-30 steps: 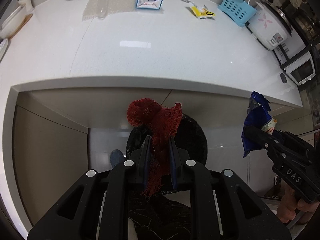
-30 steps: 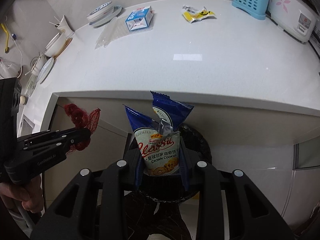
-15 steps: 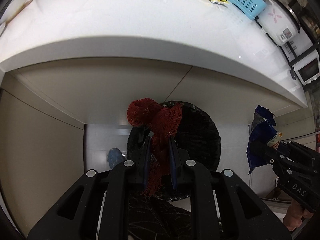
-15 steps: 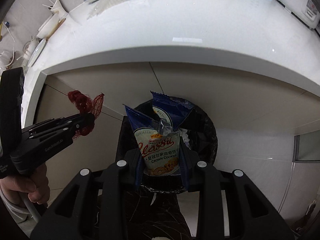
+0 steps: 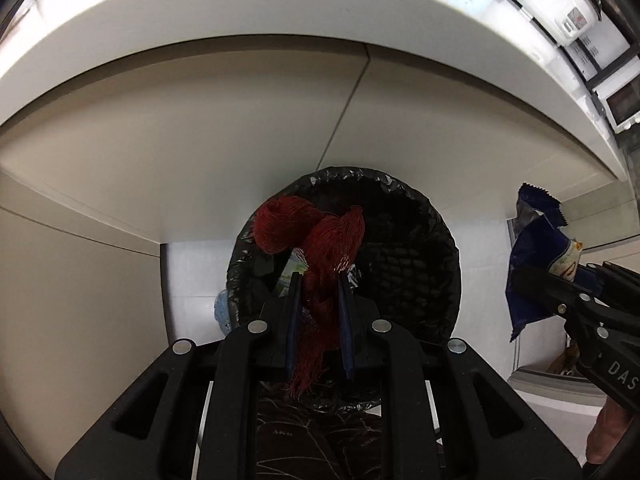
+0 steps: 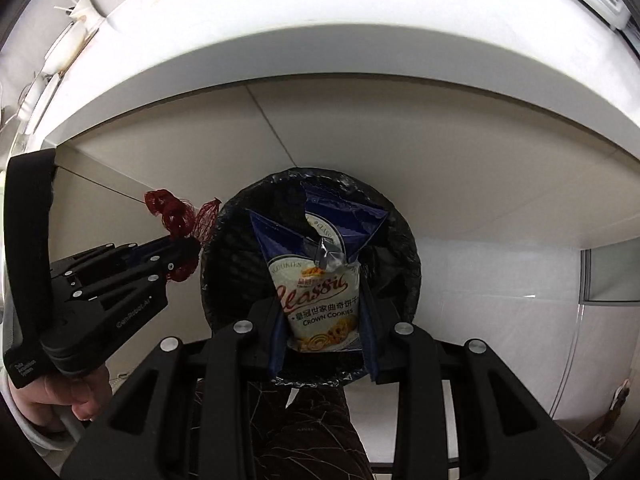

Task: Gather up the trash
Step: 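Open the left tool to drop the mesh bag while the right tool drops the wrapper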

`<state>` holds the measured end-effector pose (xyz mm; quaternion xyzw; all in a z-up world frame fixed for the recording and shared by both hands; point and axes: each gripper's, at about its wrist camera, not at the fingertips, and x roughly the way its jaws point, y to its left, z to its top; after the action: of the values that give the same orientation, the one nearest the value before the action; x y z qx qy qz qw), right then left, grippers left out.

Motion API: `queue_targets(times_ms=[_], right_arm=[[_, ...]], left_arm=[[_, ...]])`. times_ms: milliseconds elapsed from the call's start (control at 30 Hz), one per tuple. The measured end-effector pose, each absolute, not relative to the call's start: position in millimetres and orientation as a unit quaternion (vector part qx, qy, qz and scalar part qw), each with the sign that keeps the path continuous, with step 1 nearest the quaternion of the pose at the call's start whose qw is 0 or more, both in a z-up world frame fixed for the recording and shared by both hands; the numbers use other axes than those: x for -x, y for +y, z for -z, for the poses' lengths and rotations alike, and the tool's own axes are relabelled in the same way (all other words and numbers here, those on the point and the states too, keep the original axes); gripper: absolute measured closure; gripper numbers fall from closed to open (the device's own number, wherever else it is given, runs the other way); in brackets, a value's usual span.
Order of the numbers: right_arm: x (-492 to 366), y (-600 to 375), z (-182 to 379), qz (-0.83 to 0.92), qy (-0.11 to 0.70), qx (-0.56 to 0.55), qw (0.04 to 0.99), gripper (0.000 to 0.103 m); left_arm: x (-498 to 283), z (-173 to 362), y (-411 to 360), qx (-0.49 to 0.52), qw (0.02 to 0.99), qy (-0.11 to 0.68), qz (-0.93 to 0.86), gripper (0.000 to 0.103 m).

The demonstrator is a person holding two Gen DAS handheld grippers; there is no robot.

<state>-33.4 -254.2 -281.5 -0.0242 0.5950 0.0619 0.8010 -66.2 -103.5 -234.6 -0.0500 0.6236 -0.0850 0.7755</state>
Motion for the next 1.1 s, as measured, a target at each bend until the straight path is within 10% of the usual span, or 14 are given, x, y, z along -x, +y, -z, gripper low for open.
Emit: queue_targets(times_ms=[233, 733, 1100], right_arm=[[30.6, -274.6, 281.2, -0.043, 0.598, 0.007, 0.8, 0.075], [26.9, -283.0, 278.1, -0.042, 0.593, -0.005, 0.804, 0.075], [15.3, -256.3, 283.6, -0.076, 0.596, 0.02, 0.799, 0.074]], left_arm=[[60.5, 240.7, -118.7, 0.041, 0.771, 0.63, 0.086, 0.077], [57.1, 219.0, -113.3, 0.052, 0.797, 0.597, 0.076, 0.008], [64.9, 193.4, -71.8, 0.073, 0.811, 0.579, 0.047, 0.006]])
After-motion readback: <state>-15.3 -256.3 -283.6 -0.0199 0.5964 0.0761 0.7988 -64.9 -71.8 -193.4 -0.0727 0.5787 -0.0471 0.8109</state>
